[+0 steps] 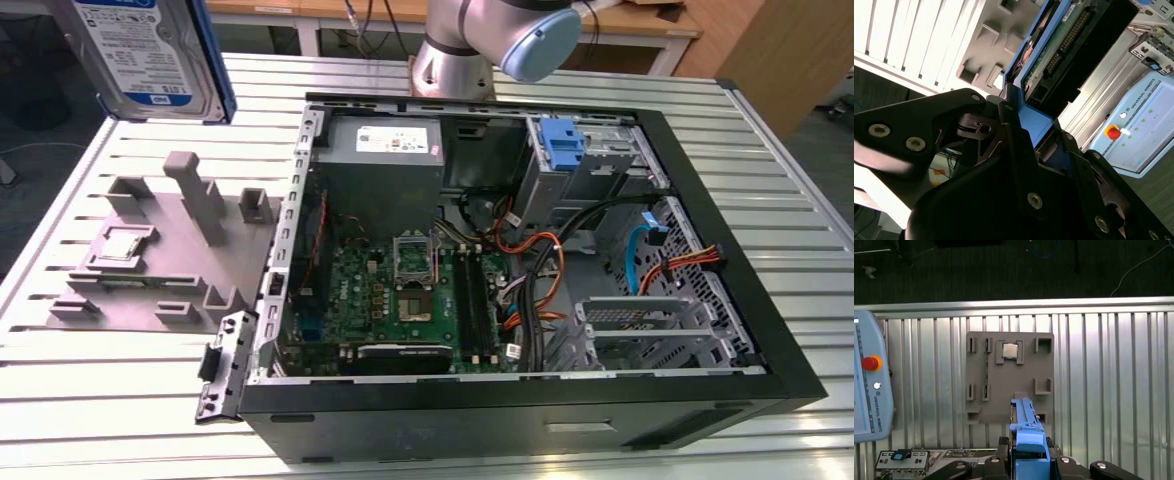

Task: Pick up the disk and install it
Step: 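Pick up the disk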

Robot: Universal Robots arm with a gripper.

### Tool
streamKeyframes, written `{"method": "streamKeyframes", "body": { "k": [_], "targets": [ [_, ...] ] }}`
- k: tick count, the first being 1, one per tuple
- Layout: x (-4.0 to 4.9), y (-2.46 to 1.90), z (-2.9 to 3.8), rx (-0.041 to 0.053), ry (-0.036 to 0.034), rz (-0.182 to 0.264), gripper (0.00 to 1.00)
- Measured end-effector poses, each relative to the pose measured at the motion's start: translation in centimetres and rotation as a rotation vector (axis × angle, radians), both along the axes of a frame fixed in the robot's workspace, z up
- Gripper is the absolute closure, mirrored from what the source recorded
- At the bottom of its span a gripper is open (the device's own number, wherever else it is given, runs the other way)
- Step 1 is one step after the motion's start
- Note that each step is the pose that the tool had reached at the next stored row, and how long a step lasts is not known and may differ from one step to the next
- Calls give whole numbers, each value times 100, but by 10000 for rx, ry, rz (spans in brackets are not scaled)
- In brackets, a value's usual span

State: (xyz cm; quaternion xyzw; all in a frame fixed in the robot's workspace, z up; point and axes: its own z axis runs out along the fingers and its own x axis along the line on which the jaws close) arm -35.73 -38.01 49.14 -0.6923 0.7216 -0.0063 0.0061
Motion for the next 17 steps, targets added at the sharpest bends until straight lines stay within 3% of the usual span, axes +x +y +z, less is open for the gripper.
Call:
{"method": "streamKeyframes", "body": {
  "k": [17],
  "targets": [
    [82, 0, 0, 1, 0, 0, 64]
  ]
}}
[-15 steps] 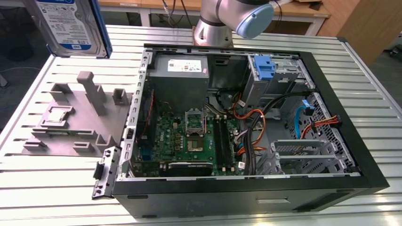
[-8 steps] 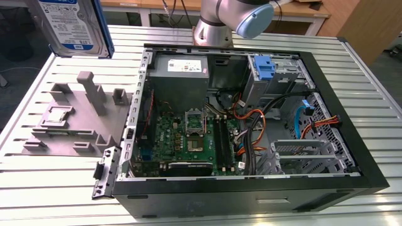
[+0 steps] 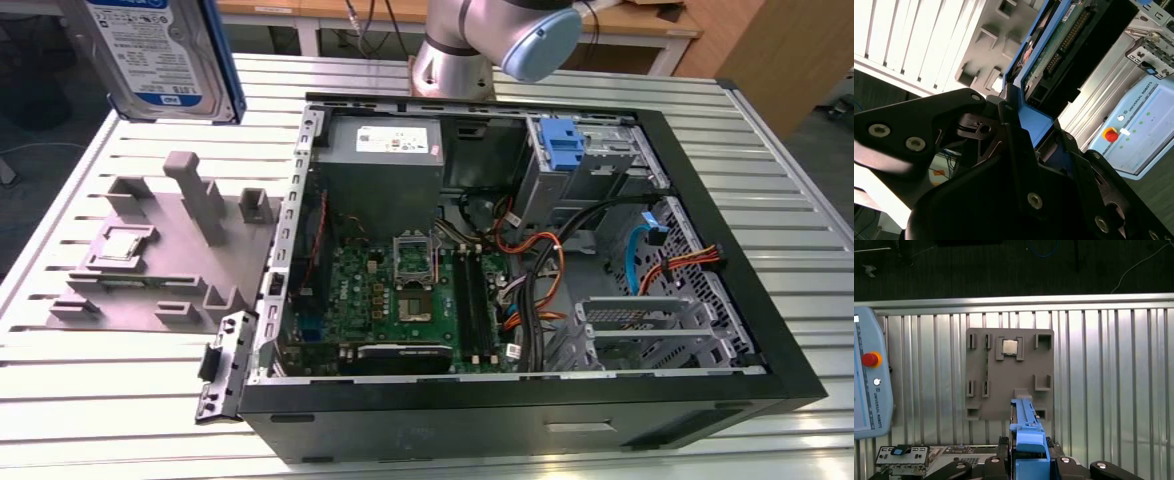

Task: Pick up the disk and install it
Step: 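Pick up the disk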

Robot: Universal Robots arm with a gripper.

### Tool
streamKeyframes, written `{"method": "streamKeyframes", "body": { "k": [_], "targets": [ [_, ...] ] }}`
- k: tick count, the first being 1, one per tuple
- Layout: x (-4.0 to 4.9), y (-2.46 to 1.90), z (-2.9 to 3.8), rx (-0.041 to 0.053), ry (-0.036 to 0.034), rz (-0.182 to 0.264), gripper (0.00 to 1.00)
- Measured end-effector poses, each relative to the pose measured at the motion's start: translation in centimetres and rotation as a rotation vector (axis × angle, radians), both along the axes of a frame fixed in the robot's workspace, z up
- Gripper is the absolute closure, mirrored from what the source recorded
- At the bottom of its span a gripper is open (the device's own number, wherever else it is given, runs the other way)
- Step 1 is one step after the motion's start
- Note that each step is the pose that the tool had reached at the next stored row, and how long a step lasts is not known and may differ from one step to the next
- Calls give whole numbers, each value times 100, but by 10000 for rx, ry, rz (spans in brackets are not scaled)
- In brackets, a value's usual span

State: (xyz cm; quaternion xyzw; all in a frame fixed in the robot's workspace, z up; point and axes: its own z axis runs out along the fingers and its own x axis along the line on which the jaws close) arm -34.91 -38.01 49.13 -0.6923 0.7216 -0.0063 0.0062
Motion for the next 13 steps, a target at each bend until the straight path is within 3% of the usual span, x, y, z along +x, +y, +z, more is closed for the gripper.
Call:
{"method": "streamKeyframes", "body": {
  "k": [13],
  "targets": [
    [36, 0, 0, -1, 1, 0, 64]
  ]
}}
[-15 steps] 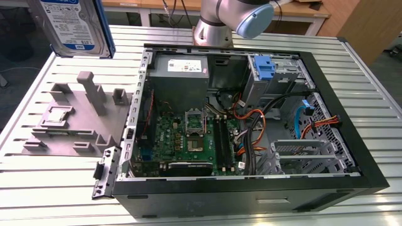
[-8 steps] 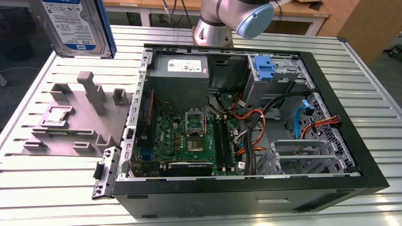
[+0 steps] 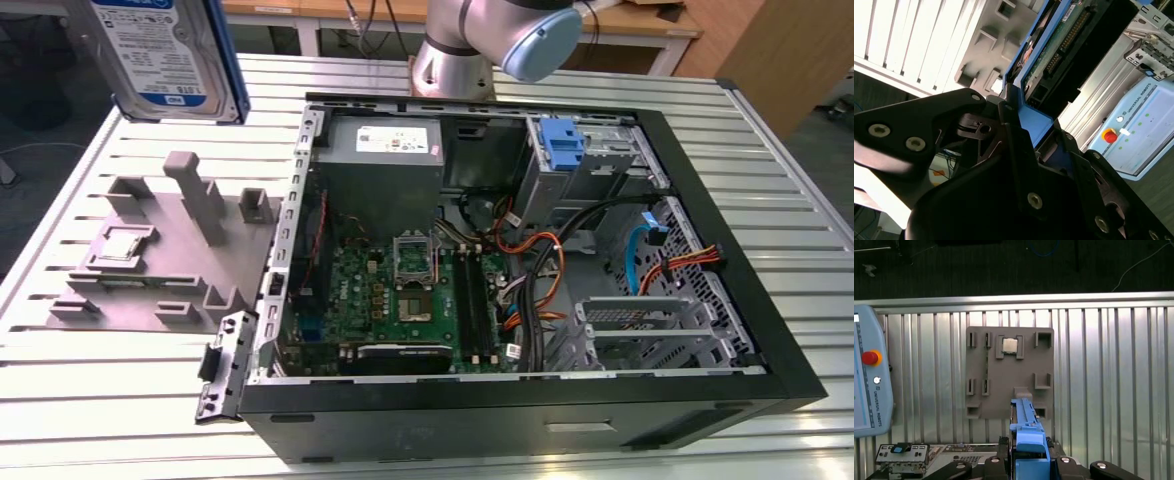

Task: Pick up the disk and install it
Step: 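Pick up the disk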

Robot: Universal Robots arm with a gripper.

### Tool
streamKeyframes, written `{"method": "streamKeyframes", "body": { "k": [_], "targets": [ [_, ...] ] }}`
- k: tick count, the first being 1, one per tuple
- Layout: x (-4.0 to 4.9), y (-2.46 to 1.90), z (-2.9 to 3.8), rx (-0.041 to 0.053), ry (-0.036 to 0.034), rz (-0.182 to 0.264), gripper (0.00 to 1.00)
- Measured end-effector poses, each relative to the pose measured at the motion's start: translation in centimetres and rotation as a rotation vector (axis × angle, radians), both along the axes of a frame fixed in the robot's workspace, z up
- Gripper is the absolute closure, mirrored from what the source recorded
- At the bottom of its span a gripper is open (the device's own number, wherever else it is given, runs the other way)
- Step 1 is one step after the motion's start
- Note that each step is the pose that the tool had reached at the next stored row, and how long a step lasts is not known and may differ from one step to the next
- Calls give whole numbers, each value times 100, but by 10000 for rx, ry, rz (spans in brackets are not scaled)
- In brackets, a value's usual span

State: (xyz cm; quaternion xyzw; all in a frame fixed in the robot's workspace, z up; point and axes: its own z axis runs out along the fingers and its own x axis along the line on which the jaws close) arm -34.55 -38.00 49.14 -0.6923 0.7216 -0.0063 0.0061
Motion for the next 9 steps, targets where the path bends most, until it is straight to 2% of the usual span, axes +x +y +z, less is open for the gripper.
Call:
{"method": "streamKeyframes", "body": {
  "k": [9],
  "targets": [
    [23, 0, 0, 0, -1, 1, 64]
  ]
}}
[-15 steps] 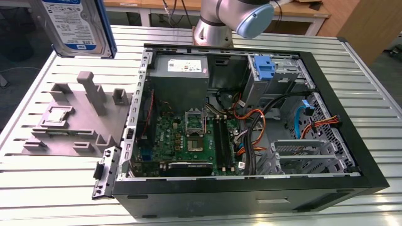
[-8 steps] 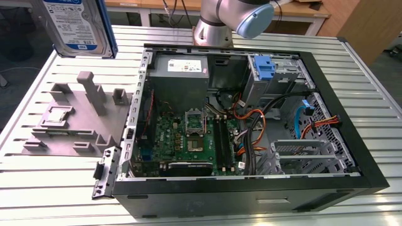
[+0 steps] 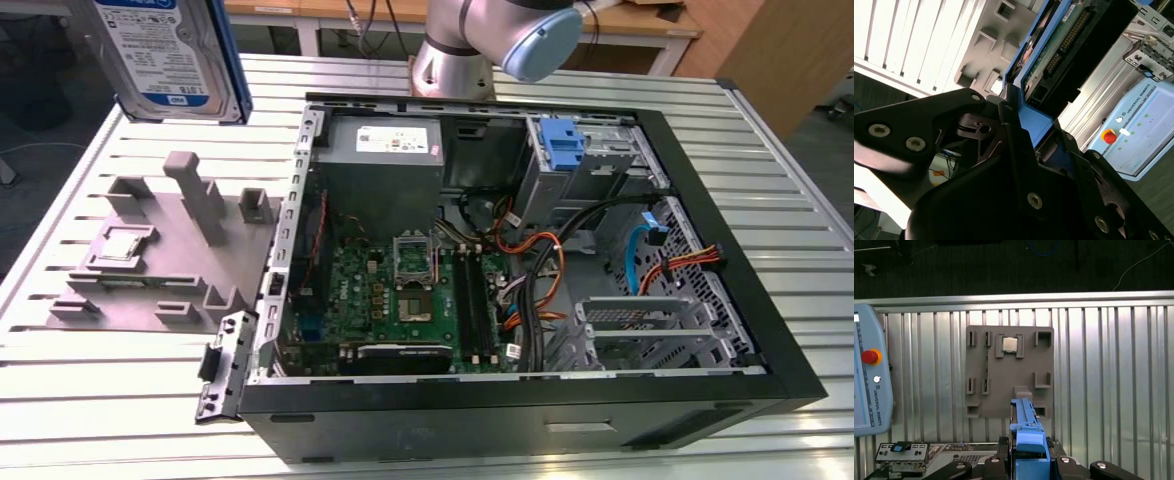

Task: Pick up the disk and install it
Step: 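Pick up the disk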

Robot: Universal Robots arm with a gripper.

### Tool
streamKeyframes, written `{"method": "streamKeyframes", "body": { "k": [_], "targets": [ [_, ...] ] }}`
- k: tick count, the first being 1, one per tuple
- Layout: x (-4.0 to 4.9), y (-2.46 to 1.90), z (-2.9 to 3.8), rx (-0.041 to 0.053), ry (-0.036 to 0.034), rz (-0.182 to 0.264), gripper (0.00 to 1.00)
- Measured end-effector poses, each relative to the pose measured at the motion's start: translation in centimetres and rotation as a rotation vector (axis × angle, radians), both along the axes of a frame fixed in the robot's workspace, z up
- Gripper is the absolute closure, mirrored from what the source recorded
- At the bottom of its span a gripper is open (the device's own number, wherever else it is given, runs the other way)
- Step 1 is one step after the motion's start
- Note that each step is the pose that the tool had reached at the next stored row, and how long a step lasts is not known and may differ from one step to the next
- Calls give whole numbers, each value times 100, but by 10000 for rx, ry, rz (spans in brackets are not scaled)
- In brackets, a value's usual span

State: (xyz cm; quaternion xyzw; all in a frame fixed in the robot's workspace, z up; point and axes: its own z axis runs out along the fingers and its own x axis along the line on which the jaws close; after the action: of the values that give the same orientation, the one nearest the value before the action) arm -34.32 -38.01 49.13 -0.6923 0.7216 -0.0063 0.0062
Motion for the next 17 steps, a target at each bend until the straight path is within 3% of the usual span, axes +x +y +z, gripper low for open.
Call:
{"method": "streamKeyframes", "body": {
  "k": [17],
  "targets": [
    [71, 0, 0, 0, 1, 0, 64]
  ]
}}
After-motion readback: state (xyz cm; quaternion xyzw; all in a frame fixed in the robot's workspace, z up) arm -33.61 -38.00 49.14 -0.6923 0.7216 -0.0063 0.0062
